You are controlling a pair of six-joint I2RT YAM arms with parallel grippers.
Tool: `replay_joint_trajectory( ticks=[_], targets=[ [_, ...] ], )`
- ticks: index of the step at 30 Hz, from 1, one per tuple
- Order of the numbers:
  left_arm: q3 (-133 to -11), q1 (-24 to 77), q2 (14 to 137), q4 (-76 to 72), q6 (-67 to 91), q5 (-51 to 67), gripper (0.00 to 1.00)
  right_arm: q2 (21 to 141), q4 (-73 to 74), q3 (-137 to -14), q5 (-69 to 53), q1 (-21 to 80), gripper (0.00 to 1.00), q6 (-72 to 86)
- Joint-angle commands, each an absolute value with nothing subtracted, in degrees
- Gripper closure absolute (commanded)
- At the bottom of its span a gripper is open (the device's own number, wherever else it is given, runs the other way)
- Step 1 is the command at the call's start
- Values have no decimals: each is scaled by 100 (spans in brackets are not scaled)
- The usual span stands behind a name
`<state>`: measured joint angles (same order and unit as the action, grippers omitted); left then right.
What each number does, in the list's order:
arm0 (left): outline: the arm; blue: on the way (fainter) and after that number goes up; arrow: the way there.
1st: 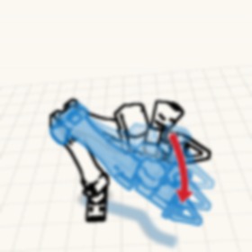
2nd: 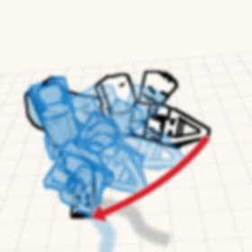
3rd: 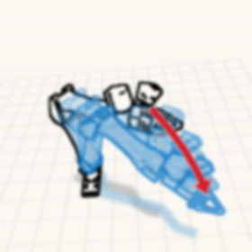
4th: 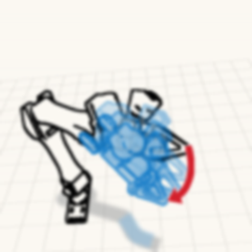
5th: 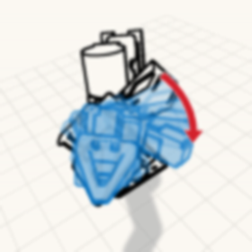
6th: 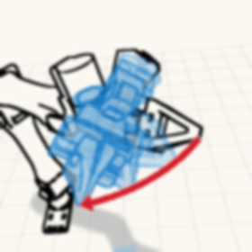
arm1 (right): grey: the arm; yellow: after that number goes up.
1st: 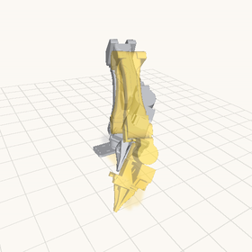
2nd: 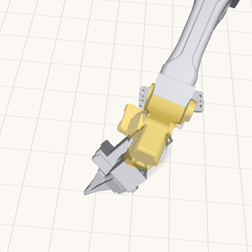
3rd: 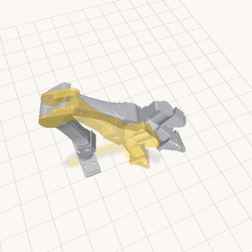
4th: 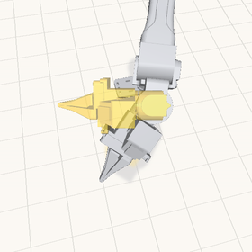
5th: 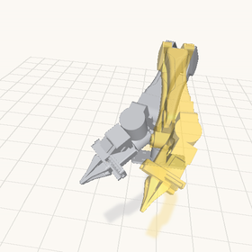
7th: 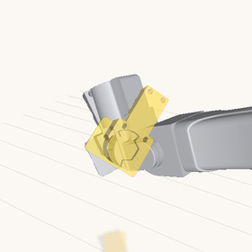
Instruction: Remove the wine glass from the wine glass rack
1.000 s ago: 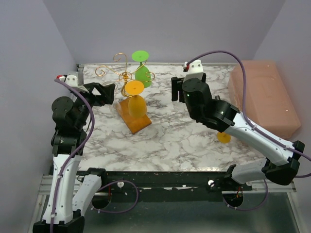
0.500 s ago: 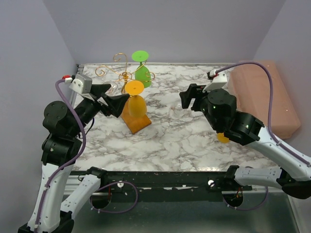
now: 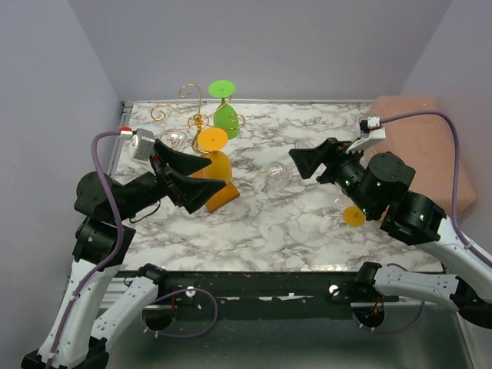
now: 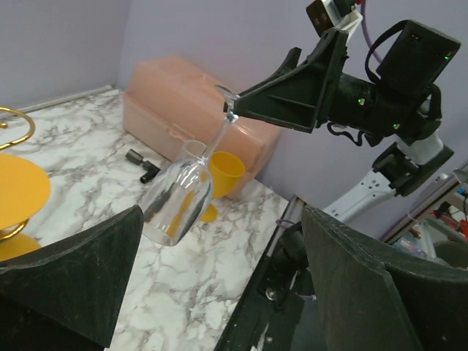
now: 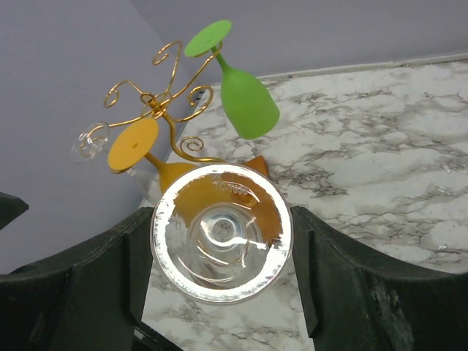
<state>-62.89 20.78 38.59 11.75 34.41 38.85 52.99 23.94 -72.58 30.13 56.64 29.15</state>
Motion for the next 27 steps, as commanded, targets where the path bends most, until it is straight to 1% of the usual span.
replay_joint_trajectory(
  ticks=[1,4,13,23,27],
  targets=[
    [-5913,2263,3670,252,4293,4108,8,5165,1872,-7390,2691,5694,32,3270],
    [-5651,2374,3634,-174,4625,4084,8,5048,1625,-7370,2658,5691,32,3481],
    [-5292,2505,3398,-361,4911,3771,8,4874,1023,-7396,2389,5691,33,3755],
    [-4777,2505,3371,-1024,5334,3765,8,5050,673,-7631,1665,5691,33,3892],
    [-4682,2505,3408,-1279,5488,3840,8,5058,607,-7695,1591,5692,33,3911]
  ],
)
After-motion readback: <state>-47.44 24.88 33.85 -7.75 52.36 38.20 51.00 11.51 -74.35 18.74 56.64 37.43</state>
